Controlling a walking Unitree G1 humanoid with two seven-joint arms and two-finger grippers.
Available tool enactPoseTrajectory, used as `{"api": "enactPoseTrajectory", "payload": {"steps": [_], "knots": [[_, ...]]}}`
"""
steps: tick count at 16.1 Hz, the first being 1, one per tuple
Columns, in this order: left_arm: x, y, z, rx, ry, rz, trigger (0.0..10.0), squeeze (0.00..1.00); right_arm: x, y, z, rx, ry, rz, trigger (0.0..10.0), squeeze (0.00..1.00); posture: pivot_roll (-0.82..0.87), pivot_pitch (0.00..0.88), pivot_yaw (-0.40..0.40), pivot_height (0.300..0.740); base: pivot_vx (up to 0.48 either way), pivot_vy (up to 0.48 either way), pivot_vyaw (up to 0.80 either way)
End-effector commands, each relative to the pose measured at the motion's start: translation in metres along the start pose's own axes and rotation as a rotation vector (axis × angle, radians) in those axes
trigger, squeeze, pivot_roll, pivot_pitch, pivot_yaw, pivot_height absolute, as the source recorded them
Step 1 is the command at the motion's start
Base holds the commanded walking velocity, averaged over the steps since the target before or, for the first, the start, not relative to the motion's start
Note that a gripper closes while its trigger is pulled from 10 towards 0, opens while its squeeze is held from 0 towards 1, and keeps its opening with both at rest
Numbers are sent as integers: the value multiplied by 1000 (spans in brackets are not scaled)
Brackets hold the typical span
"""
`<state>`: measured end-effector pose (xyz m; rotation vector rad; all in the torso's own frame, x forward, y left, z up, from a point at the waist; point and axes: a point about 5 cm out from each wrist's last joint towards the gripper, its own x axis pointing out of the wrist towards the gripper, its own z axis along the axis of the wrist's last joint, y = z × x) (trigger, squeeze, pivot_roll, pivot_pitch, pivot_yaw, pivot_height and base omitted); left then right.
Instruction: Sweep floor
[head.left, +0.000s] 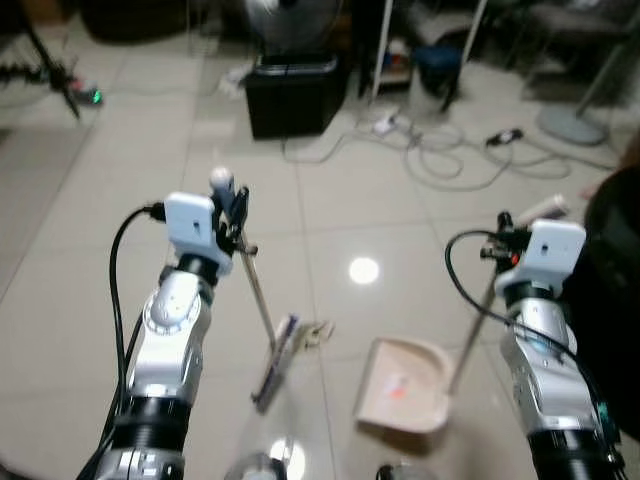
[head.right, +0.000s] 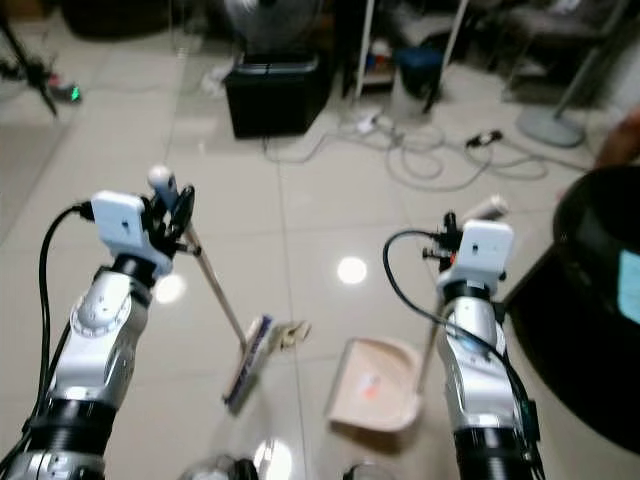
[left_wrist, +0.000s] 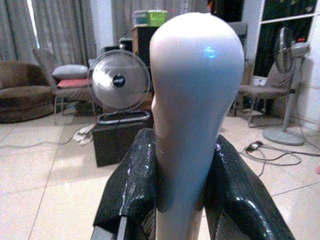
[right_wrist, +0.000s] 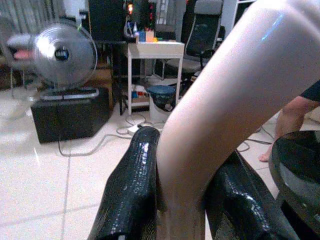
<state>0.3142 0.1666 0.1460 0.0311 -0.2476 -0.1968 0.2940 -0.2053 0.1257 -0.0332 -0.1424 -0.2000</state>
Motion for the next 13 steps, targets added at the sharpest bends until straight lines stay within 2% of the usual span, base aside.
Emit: {"api": "enactPoseTrajectory", "payload": {"steps": [1, 4, 7, 11, 13], "knots": [[9, -4, 11, 13, -52, -11, 10000, 0, 4, -3, 13, 48, -43, -11, 10000, 0, -64, 0, 38, 740, 371, 0, 0], [12, -1, 12, 25, -51, 19, 10000, 0, 7, -2, 16, 57, -45, -9, 10000, 0, -64, 0, 42, 740, 385, 0, -377], [16, 3, 15, 39, -65, 46, 10000, 0, 9, -2, 11, 23, -21, -30, 10000, 0, -62, 0, 47, 740, 425, 0, 0], [19, 4, 16, 37, -66, 63, 10000, 0, 11, 0, 13, 32, -27, -22, 10000, 0, -66, 0, 52, 740, 428, 0, 0], [20, 4, 16, 38, -67, 63, 10000, 0, 11, 0, 11, -18, -11, -1, 10000, 0, -68, 0, 57, 740, 429, 0, 344]]}}
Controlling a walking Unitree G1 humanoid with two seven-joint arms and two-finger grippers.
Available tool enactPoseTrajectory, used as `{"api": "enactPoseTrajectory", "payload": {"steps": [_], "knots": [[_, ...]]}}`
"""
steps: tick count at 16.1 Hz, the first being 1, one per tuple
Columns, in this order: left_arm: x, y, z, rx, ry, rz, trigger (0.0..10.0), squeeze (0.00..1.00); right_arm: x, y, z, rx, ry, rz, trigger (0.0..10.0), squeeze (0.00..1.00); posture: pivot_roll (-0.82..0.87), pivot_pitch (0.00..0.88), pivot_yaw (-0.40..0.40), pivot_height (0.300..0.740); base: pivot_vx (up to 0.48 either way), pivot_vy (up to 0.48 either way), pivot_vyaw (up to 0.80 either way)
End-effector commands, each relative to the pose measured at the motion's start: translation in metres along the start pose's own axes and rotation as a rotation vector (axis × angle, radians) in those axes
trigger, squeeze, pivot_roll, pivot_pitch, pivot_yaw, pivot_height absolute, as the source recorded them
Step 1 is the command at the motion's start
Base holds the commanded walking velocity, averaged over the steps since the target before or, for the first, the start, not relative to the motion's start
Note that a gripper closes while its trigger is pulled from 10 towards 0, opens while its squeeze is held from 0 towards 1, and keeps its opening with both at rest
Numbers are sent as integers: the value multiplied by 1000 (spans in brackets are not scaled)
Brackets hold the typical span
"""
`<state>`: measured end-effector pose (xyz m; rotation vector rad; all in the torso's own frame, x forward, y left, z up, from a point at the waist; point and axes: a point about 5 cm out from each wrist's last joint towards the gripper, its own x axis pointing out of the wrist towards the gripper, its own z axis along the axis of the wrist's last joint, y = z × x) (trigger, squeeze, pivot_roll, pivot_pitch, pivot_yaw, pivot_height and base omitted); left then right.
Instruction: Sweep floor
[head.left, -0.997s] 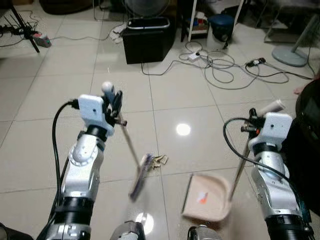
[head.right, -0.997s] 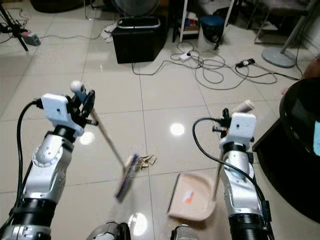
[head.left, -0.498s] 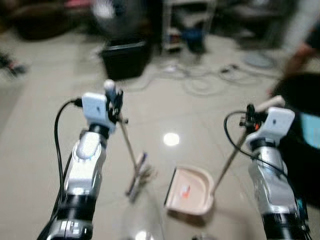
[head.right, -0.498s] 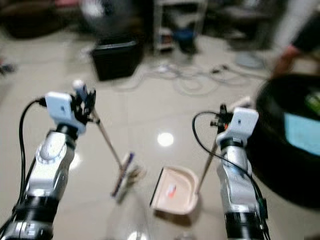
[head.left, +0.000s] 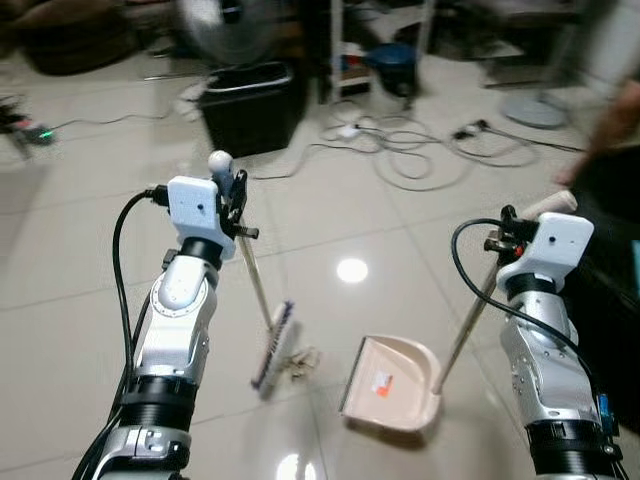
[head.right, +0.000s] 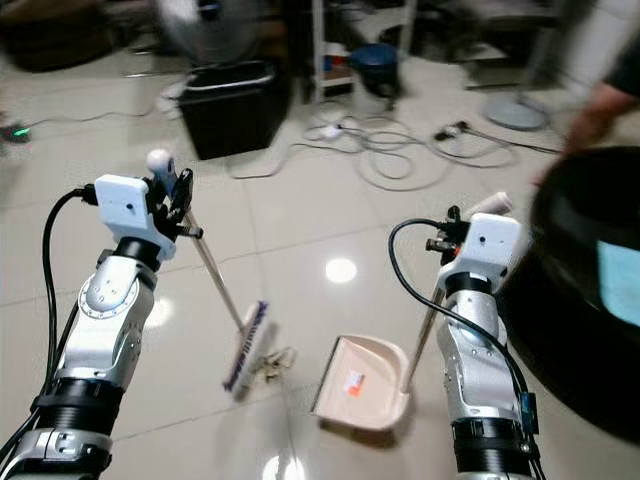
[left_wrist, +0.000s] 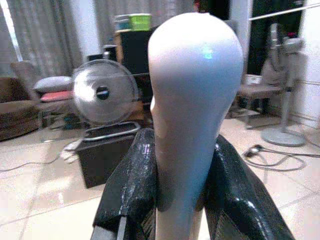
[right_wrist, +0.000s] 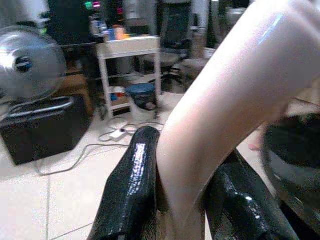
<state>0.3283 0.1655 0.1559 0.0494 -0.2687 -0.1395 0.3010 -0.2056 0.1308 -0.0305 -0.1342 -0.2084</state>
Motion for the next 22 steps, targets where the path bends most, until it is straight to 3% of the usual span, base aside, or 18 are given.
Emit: {"api": "enactPoseTrajectory", "payload": {"steps": [1, 3, 11, 15, 18, 22], "knots": [[5, 2, 9, 10, -49, 8, 10000, 0, 4, 0, 6, -39, -15, 10, 10000, 0, -68, 0, 58, 740, 428, 0, 800], [6, 1, 9, 12, -48, 7, 10000, 0, 3, -2, 5, -24, -18, -11, 10000, 0, -69, 0, 59, 740, 426, 0, 800], [6, 4, 7, 22, -45, 17, 10000, 0, 3, -1, 3, -27, -11, 19, 10000, 0, -66, 0, 53, 740, 428, 0, 0], [3, 8, 5, 35, -37, 27, 10000, 0, 2, 4, -1, -38, 9, 49, 10000, 0, -57, 0, 48, 740, 428, 0, 703], [-1, 14, 3, 55, -15, 21, 10000, 0, -1, 5, -5, 17, 14, 35, 10000, 0, -39, 8, 53, 740, 266, 0, 169], [-8, 20, -5, 113, 36, -35, 10000, 0, -5, 3, -16, -59, 3, 25, 10000, 0, -9, 67, 72, 740, 0, 0, 0]]}}
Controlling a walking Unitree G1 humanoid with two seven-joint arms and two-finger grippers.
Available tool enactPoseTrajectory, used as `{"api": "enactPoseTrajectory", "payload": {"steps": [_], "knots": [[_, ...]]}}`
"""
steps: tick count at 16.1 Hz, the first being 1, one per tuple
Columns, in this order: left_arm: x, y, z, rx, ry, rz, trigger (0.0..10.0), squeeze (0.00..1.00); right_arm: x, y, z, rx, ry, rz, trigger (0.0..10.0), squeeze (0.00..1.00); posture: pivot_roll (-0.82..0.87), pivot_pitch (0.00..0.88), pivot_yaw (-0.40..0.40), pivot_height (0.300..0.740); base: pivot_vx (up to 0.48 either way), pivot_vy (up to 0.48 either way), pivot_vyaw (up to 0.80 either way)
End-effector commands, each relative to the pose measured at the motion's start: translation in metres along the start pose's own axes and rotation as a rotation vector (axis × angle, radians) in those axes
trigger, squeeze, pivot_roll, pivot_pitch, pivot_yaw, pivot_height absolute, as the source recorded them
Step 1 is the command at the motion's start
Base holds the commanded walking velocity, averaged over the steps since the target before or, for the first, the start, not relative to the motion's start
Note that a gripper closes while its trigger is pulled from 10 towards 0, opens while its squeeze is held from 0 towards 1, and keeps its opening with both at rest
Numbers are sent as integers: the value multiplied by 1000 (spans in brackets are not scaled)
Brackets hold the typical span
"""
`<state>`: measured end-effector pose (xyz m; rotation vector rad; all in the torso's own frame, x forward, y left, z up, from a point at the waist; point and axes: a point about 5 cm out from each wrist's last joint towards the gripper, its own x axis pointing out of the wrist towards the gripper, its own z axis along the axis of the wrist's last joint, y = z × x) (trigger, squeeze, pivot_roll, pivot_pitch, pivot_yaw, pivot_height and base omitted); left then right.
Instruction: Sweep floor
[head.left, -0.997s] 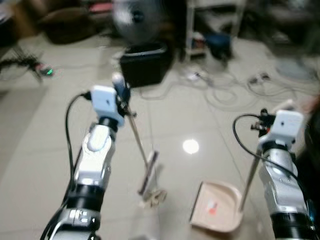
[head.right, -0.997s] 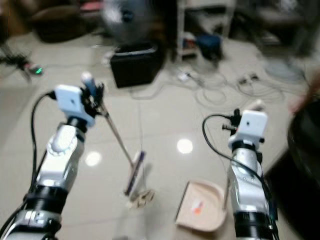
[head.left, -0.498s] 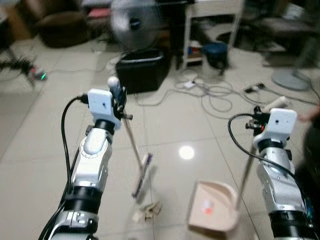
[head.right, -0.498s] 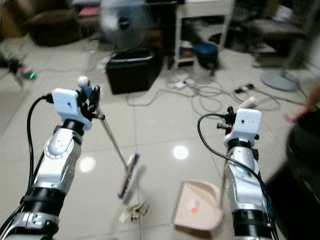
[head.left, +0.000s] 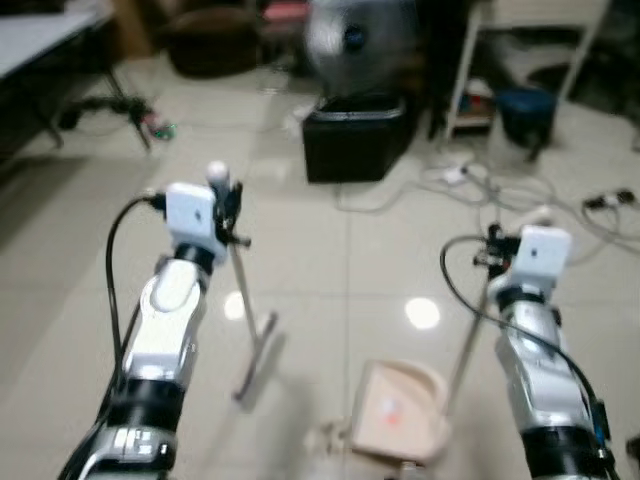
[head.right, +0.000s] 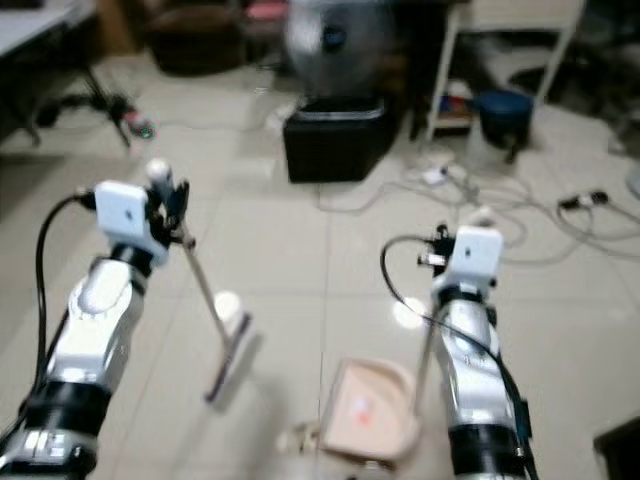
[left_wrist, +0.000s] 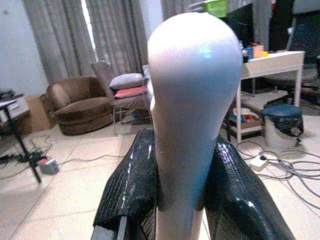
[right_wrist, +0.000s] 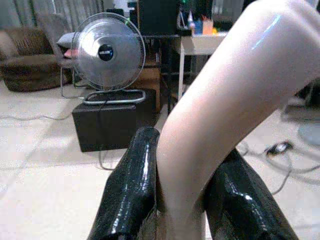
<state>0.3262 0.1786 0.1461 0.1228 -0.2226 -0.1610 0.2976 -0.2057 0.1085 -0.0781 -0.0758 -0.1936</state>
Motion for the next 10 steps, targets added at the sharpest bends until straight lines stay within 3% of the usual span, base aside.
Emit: {"api": "enactPoseTrajectory", "payload": {"steps": [1, 3, 5, 7, 9, 10], "knots": [[-2, 8, 3, 47, -13, -2, 10000, 0, 1, 3, 6, -8, -50, 5, 10000, 0, -9, 67, 72, 740, 0, 0, 0], [-1, 9, -4, 42, -25, 27, 10000, 0, 4, -2, 4, 11, -91, 38, 10000, 0, -6, 114, 60, 740, 0, 0, 0], [1, 10, -15, -3, -11, 88, 10000, 0, 12, -1, -1, -66, -88, 70, 10000, 0, -27, 155, 44, 740, 0, 0, 0], [0, 10, -19, -7, -2, 97, 10000, 0, 14, 1, -3, -107, -91, 89, 10000, 0, -30, 168, 34, 740, 0, 0, 0], [-2, 3, -29, -5, 17, 89, 10000, 0, 18, 7, -10, -212, -97, 133, 10000, 0, -3, 205, 9, 740, 0, 0, 0], [-3, 2, -30, -6, 19, 89, 10000, 0, 18, 8, -11, -212, -98, 131, 10000, 0, -3, 210, 10, 740, 0, 0, 0]]}}
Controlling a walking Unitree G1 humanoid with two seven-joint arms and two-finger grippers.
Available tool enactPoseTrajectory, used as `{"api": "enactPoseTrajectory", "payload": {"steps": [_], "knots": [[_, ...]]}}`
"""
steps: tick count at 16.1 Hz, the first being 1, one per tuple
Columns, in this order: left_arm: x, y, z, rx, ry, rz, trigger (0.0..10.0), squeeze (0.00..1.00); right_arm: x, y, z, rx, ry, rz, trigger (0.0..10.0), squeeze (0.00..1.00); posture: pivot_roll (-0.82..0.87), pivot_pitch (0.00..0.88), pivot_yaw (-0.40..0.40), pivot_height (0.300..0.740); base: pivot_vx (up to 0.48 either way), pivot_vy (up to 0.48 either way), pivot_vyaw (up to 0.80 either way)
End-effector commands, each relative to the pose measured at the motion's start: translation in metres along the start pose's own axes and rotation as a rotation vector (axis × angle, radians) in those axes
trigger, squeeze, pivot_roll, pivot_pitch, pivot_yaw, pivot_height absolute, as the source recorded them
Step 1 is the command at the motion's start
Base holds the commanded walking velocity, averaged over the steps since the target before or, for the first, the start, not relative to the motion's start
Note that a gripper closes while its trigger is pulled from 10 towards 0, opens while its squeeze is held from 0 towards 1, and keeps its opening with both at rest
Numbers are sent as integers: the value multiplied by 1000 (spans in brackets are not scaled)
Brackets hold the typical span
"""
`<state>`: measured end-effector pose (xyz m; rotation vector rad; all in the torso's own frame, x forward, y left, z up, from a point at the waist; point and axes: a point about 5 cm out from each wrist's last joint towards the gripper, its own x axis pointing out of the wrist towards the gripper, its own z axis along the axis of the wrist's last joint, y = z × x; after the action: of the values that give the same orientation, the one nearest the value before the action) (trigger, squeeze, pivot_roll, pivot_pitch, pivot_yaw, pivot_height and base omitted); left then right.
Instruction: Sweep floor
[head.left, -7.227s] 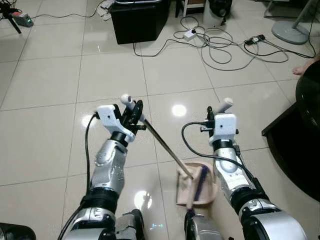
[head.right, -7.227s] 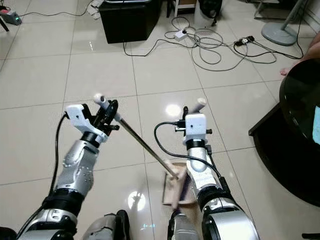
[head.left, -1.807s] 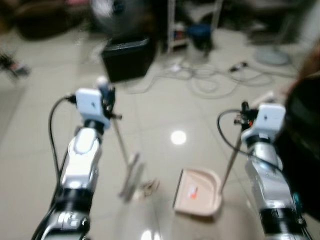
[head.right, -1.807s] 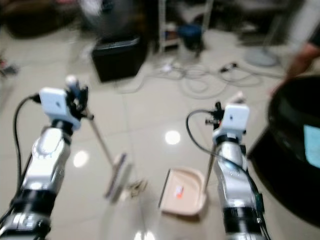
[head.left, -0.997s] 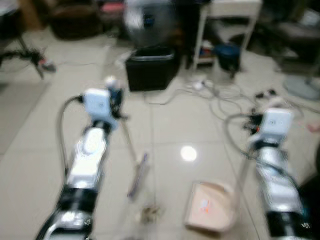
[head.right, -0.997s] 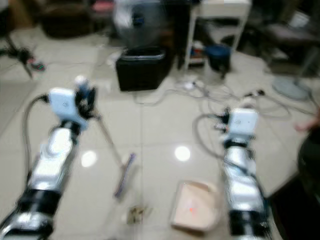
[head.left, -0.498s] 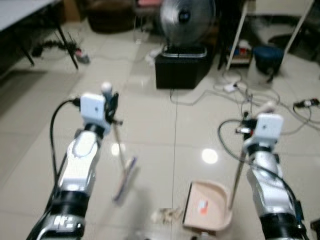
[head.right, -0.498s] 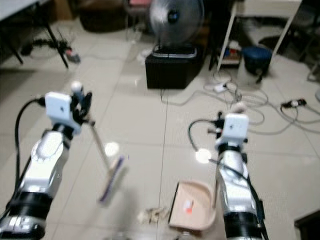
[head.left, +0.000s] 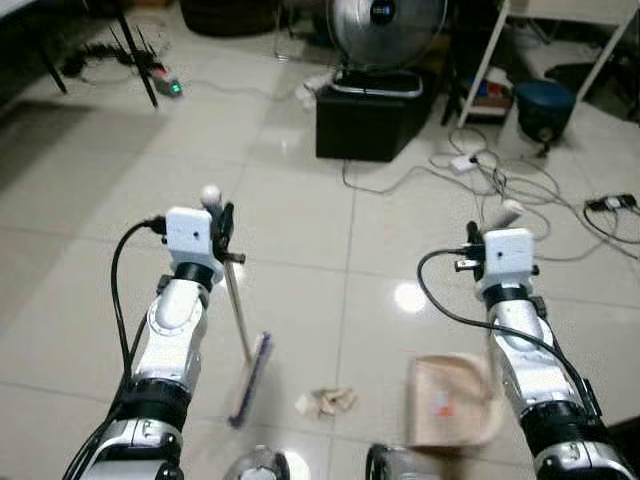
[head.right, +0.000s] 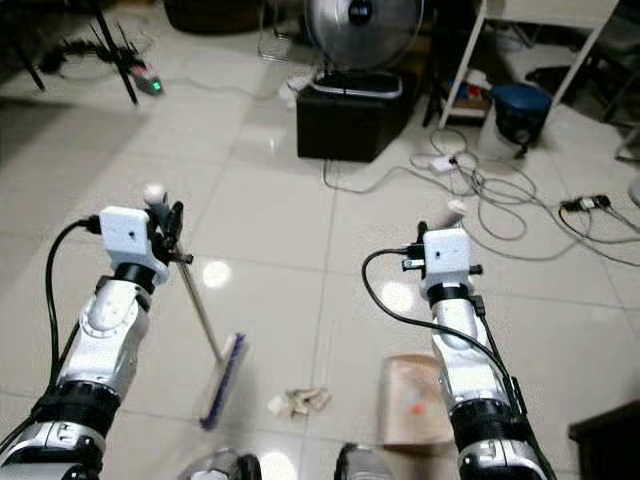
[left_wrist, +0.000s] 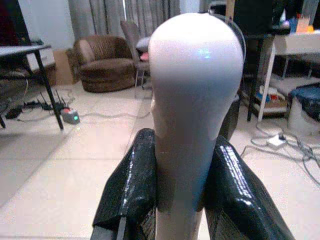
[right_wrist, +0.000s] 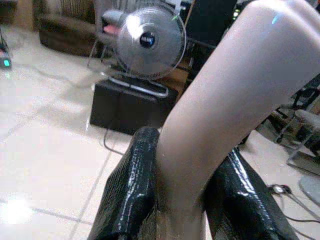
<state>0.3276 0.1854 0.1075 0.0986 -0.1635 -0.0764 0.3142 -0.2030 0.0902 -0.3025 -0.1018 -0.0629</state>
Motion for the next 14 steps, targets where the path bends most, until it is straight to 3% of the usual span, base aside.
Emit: {"api": "enactPoseTrajectory", "payload": {"steps": [1, 4, 9, 11, 14], "knots": [[5, -1, 8, 5, -51, -5, 10000, 0, 6, 1, 10, -3, -62, -4, 10000, 0, -2, 224, 10, 740, 0, 0, 0], [0, -12, 0, 20, -50, -65, 10000, 0, 7, 20, 12, -25, -119, 48, 10000, 0, 26, 298, 41, 740, 0, 0, 0], [-2, -38, -7, -4, -46, -127, 10000, 0, -5, 59, 5, 2, -125, 102, 10000, 0, 46, 321, 46, 740, 0, 0, 0], [4, -50, -3, -93, -58, -96, 10000, 0, -8, 76, 8, 53, -142, 110, 10000, 0, 51, 329, 50, 740, 0, 0, 0], [12, -60, 5, -254, -69, -35, 10000, 0, -7, 82, 16, 110, -175, 78, 10000, 0, 57, 328, 58, 740, 0, 0, 0]]}}
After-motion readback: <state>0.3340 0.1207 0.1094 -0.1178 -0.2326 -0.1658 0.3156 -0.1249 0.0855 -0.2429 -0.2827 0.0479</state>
